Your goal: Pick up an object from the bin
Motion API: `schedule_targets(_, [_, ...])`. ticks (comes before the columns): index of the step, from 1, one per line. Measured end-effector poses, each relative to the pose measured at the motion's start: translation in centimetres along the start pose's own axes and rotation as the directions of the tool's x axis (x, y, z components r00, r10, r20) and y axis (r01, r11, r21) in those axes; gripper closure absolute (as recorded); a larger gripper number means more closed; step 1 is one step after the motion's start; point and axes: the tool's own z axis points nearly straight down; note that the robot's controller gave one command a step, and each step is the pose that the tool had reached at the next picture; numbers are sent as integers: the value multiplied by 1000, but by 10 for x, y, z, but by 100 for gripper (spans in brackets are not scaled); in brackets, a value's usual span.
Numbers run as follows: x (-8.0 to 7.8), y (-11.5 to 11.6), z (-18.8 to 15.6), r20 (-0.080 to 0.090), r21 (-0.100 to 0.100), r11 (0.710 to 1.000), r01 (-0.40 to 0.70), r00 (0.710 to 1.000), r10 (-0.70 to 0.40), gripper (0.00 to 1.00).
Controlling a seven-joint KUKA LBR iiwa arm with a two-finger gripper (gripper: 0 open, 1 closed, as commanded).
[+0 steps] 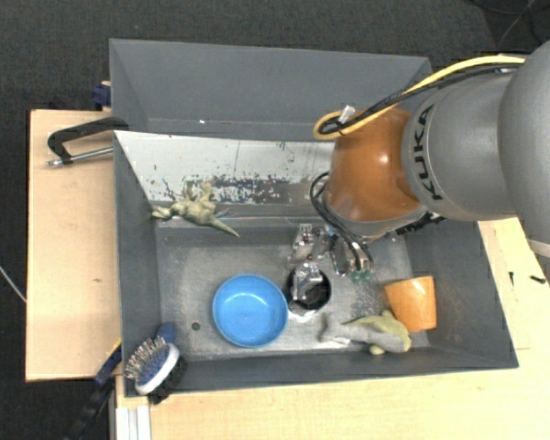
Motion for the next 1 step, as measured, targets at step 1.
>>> schedule_targets(1, [-7, 9, -150, 21, 4, 974, 227, 974, -227, 100])
